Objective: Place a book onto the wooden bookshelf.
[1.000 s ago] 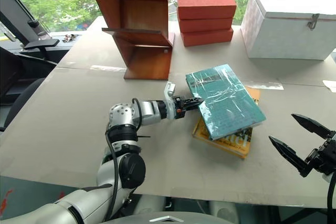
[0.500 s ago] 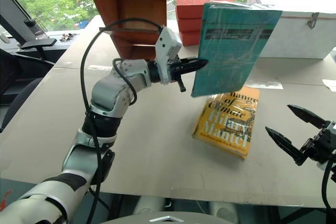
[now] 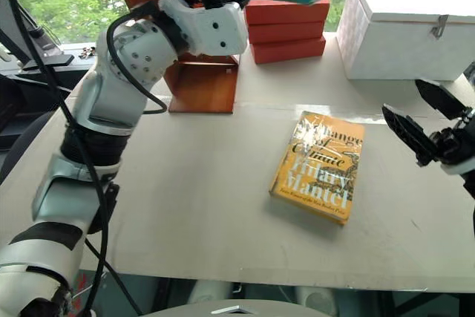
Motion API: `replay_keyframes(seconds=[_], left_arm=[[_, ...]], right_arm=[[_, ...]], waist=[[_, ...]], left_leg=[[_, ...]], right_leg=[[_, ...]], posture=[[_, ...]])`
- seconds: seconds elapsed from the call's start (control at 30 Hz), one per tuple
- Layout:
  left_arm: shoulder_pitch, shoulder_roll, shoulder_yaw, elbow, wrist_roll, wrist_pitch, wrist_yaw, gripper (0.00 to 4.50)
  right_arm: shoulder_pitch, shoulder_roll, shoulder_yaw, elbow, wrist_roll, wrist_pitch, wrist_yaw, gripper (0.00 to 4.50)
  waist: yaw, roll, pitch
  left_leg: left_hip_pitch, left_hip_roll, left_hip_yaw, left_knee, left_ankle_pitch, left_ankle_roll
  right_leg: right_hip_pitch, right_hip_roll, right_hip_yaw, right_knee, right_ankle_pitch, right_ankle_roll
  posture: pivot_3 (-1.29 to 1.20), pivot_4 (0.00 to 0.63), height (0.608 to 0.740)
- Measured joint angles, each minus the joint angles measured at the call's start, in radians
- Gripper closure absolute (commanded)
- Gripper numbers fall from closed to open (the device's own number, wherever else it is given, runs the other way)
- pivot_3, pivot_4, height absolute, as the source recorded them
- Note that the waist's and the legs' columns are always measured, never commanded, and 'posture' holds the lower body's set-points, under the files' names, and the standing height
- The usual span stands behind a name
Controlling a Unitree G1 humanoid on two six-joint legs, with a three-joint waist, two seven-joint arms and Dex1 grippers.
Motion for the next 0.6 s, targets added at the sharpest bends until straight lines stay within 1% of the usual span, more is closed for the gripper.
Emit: replay_keyframes(seconds=[0.07,0.13,0.27,0.37,0.5,0.6], left_arm=[[0.023,0.004,-0.003,-0.031,0.031,0.019,-0.009,4.45],[0.061,0.016,-0.003,-0.068,0.075,0.084,-0.030,4.45],[0.103,0.037,-0.001,-0.093,0.131,0.175,-0.069,4.45],[0.137,0.034,0.003,-0.099,0.147,0.230,-0.082,4.45],[0.151,-0.017,0.004,-0.162,0.150,0.296,-0.093,4.45],[0.154,-0.015,0.002,-0.189,0.186,0.329,-0.099,4.45]], right_arm=[[-0.039,-0.001,0.027,0.006,0.002,0.020,-0.012,0.00],[-0.104,-0.001,0.061,0.035,0.001,0.039,-0.020,0.00],[-0.156,-0.004,0.093,0.061,-0.005,0.056,-0.016,0.00],[-0.171,-0.005,0.102,0.086,-0.015,0.058,-0.011,0.00],[-0.186,-0.007,0.119,0.103,-0.036,0.058,0.004,0.00],[-0.187,-0.008,0.119,0.103,-0.041,0.058,0.008,0.00]], waist=[[0.001,0.000,0.000],[-0.009,0.001,0.001],[-0.010,0.001,0.001],[-0.006,0.001,0.001],[0.000,0.000,0.001],[0.000,0.000,0.001]], left_leg=[[-0.001,0.000,0.000,0.000,0.000,0.000],[0.000,0.001,0.002,0.000,0.000,0.000],[0.001,0.003,0.001,0.000,0.000,0.000],[0.001,0.003,0.001,0.000,0.000,0.000],[0.000,0.003,0.002,0.002,0.000,0.000],[0.000,0.003,0.001,0.002,0.000,0.000]], right_leg=[[0.000,0.000,0.000,0.000,0.001,0.001],[-0.001,0.000,0.001,0.000,0.001,0.002],[-0.001,0.003,0.001,0.004,0.001,0.002],[-0.003,0.003,0.001,0.006,0.001,0.002],[-0.003,0.002,0.001,0.007,0.001,0.002],[-0.003,0.003,0.001,0.007,0.001,0.002]], posture=[[0.00,0.150,0.720],[0.00,0.150,0.720],[0.00,0.150,0.720],[0.00,0.150,0.720],[0.00,0.150,0.720],[0.00,0.150,0.720]])
